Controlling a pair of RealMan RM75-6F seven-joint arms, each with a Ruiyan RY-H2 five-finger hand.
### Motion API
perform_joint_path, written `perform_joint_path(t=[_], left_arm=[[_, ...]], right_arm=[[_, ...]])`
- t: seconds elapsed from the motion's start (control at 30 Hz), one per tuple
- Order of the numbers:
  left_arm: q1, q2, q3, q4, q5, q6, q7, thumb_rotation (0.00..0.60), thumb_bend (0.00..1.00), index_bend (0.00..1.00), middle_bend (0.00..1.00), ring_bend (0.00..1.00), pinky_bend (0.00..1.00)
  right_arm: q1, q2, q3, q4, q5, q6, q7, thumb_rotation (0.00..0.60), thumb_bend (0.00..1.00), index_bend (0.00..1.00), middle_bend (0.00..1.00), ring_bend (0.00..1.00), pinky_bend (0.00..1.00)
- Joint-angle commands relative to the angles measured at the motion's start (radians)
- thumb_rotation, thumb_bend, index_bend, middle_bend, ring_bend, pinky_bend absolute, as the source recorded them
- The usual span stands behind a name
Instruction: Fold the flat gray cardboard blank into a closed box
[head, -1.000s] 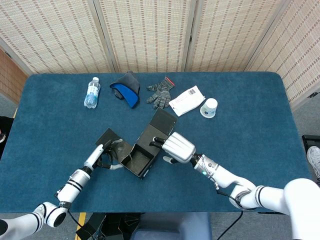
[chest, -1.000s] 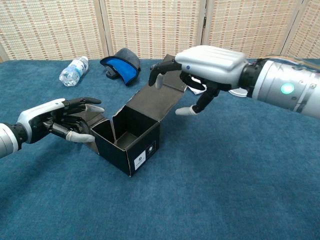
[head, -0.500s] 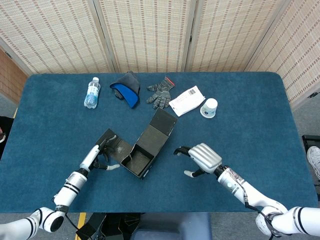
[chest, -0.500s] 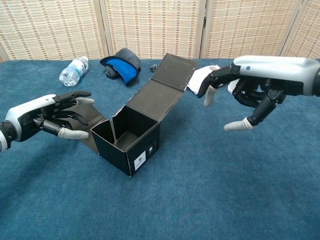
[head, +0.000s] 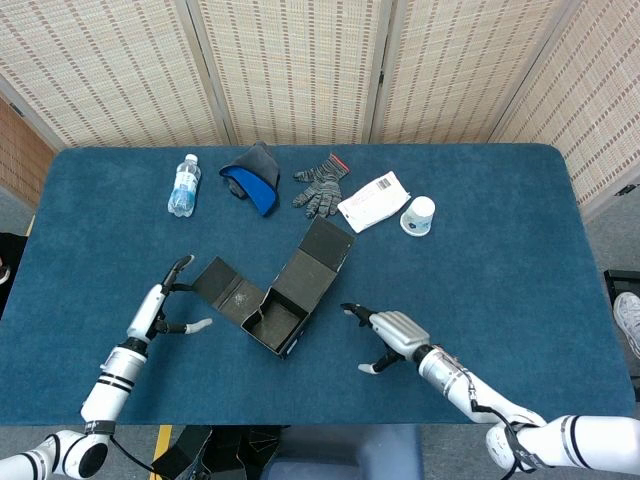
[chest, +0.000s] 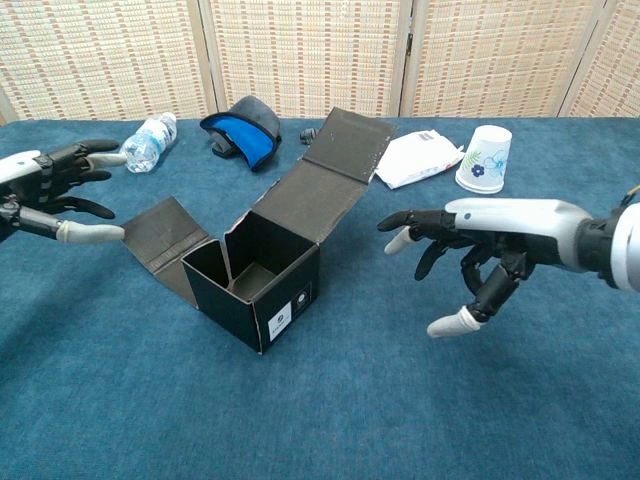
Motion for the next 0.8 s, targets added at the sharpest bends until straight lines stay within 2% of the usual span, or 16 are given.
perform_joint_path(t=[0.03, 0.17, 0.4, 0.6, 0.8], left_arm=[[0.011, 0.015, -0.01, -0.012, -0.008, 0.007, 0.0, 0.6, 0.1, 0.02, 0.0, 0.0, 0.25], [0.02, 0.035, -0.018, -0.027, -0.004, 0.015, -0.005, 0.6, 0.1, 0.02, 0.0, 0.0, 0.25], [0.035, 0.05, -0.029, -0.038, 0.003, 0.028, -0.013, 0.6, 0.1, 0.02, 0.0, 0.0, 0.25], [0.051, 0.065, -0.029, -0.045, 0.007, 0.037, -0.013, 0.6, 0.1, 0.02, 0.0, 0.0, 0.25], [0.058, 0.068, -0.034, -0.048, 0.007, 0.039, -0.011, 0.6, 0.09, 0.02, 0.0, 0.0, 0.25]], right_arm=[[0.001, -0.068, 0.024, 0.03, 0.051, 0.015, -0.034, 0.6, 0.14, 0.0, 0.08, 0.29, 0.64], [0.002, -0.149, 0.043, 0.06, 0.13, 0.049, -0.093, 0.6, 0.06, 0.0, 0.08, 0.39, 0.72], [0.013, -0.23, 0.119, 0.085, 0.206, 0.051, -0.079, 0.6, 0.04, 0.0, 0.07, 0.55, 0.78], [0.025, -0.215, 0.156, 0.073, 0.248, 0.007, -0.059, 0.6, 0.04, 0.0, 0.06, 0.57, 0.78], [0.081, -0.228, 0.209, 0.139, 0.305, -0.062, -0.056, 0.6, 0.04, 0.0, 0.07, 0.58, 0.78]])
